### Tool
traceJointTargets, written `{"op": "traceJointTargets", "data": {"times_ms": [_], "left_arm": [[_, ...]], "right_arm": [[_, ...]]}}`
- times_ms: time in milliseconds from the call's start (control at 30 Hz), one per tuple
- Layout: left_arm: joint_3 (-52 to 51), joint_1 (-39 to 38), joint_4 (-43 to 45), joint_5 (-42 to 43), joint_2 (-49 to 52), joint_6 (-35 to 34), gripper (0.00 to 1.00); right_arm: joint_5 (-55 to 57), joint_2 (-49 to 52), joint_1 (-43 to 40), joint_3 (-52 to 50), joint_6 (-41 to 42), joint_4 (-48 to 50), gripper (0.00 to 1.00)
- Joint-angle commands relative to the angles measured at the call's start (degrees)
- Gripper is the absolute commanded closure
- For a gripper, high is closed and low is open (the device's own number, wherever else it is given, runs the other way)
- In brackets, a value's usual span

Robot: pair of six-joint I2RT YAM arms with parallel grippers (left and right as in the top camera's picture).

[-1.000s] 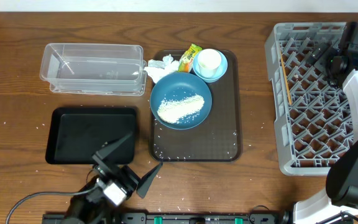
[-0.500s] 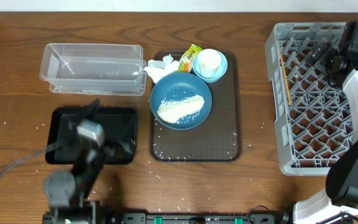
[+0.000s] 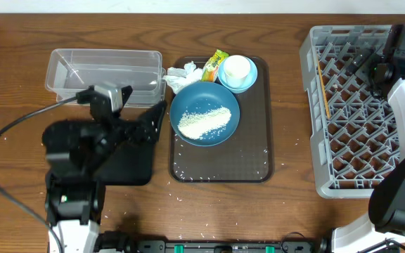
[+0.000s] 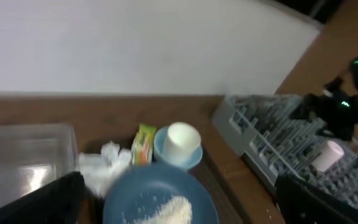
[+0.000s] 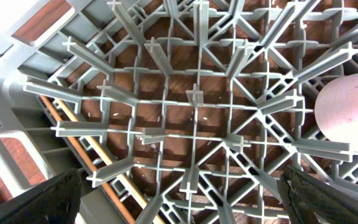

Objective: Sort waste into correct bins and load items into the dishwasher rack
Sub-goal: 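Lower the left gripper onto the blue plate's rim and close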

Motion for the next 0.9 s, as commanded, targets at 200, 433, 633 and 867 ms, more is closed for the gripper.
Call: {"op": "traceJointTargets", "data": {"times_ms": [200,433,633,867], "left_arm": [[34.53,-11.50,-45.29,-24.17,23.15,7.76,0.02],[38.86,-21.27,-45.70,-11.72,32.00,5.53,0.02],[38.88,-32.28,-42.49,-24.74,40.26,8.11,0.02],[38.88,-42.75,-38.40,-38.34,49.29,8.15,0.02]], "right_arm": [[0.22,0.83,-0.15,0.02,1.03,0.00,0.01],[0.22,0.83,-0.15,0.02,1.03,-0.02,0.01],[0.22,0.83,-0.15,0.02,1.03,-0.02,0.01],[0.22,0.83,-0.15,0.02,1.03,-0.02,0.01]]}}
